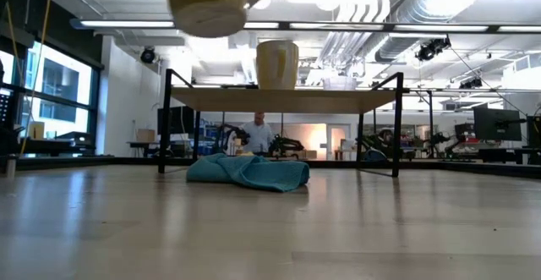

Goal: Stack small to large cups/mugs on shelf
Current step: Put the white mug on the shelf

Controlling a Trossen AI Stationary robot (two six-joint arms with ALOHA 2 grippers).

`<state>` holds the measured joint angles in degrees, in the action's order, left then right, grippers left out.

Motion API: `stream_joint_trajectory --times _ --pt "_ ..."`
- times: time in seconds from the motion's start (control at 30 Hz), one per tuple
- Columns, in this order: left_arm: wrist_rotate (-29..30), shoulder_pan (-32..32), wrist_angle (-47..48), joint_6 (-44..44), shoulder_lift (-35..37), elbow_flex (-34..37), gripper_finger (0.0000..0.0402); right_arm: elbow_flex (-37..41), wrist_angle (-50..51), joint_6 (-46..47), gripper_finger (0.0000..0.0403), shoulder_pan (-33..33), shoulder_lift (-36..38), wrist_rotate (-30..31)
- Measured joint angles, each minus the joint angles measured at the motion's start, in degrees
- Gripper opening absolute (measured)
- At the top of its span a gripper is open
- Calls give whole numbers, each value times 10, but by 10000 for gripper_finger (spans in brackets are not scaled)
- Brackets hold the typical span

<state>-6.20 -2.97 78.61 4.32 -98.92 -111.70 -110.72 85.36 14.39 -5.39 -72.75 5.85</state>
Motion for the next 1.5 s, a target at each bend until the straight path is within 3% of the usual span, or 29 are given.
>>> stream_joint_trajectory --times 0.37,0.9,1.5 --pt "28 42 7 69 -56 0 3 0 1 5 133 0 -1 0" --pt "67 37 47 193 -45 0 3 0 1 6 133 0 -1 0" --pt "59 -70 56 295 -6 -26 3 0 1 49 133 0 -18 0"
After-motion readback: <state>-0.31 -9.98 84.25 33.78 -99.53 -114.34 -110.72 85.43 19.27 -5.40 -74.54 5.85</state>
